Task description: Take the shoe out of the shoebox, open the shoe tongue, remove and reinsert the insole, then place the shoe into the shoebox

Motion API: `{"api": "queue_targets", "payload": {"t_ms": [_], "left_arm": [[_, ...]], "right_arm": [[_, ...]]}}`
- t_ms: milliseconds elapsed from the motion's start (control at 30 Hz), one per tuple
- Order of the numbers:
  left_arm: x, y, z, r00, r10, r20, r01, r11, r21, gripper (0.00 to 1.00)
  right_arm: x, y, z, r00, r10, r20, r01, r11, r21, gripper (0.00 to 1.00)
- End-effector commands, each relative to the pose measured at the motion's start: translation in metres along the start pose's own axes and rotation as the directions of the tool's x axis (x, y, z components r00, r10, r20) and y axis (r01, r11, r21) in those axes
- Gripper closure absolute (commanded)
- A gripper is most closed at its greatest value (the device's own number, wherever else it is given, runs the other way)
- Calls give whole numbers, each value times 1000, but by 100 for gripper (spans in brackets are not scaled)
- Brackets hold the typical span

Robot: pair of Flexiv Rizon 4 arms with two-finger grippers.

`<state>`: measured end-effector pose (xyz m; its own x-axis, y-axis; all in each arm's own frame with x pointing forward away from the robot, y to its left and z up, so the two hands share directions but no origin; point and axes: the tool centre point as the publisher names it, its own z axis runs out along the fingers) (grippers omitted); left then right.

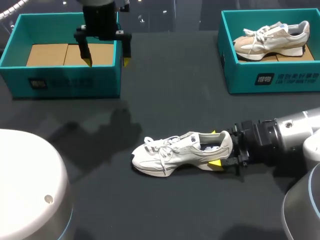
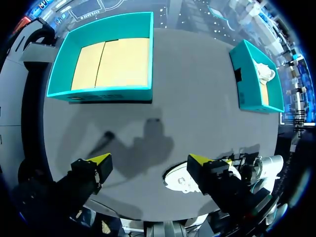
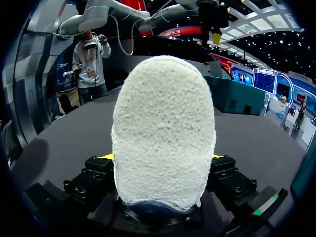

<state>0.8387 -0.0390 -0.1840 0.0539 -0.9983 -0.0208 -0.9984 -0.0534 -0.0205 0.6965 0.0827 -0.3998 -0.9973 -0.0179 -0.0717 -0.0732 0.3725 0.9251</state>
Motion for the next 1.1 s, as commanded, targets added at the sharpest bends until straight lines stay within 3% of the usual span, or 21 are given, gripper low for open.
{"api": "queue_targets", "payload": {"t_ms": [33, 200, 233, 433, 700, 933, 1100], "left_arm": [[-3, 3, 0, 1000, 0, -6, 0, 1000, 9, 0], [-3, 3, 0, 1000, 0, -6, 0, 1000, 9, 0], [0, 5, 0, 1000, -15, -21, 14, 999, -31, 0], [44, 36, 15, 1000, -30, -4, 30, 998, -58, 0], [103, 82, 33, 999, 20, 27, -20, 1000, -4, 0], [149, 108, 45, 999, -30, -25, 30, 999, -35, 0], [153, 108, 44, 998, -47, -30, 46, 998, -47, 0]], "right_arm": [[1, 2, 0, 1000, -1, 2, 1, 1000, 4, 100], [1, 2, 0, 1000, -1, 2, 1, 1000, 4, 100], [1, 2, 0, 1000, -1, 2, 1, 1000, 4, 100], [1, 2, 0, 1000, -1, 2, 1, 1000, 4, 100], [1, 2, 0, 1000, -1, 2, 1, 1000, 4, 100], [1, 2, 0, 1000, -1, 2, 1, 1000, 4, 100], [1, 2, 0, 1000, -1, 2, 1, 1000, 4, 100]]}}
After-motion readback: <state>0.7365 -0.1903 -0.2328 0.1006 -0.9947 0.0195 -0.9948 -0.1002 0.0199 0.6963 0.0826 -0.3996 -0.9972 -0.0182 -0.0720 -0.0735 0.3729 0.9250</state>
